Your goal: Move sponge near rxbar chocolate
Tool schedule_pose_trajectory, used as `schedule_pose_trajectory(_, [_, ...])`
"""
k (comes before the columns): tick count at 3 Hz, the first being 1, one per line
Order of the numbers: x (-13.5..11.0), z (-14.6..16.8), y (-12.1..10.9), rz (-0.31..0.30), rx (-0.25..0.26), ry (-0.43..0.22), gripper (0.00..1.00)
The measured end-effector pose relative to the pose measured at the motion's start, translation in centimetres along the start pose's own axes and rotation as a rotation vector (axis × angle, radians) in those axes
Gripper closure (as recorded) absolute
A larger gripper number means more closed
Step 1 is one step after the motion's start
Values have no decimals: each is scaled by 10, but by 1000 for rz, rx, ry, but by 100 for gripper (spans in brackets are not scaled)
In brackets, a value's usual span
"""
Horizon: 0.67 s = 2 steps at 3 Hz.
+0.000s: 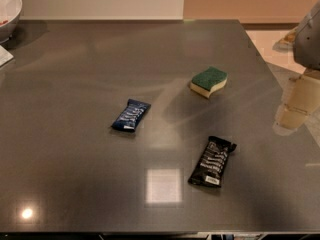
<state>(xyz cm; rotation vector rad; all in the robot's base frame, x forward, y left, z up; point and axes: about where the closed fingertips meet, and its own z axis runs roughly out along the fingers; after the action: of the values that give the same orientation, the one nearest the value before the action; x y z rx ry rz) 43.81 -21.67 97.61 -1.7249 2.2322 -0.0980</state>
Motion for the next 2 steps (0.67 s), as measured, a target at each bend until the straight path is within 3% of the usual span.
schedule_pose_trajectory(2, [0, 0, 0, 0, 0, 0, 0])
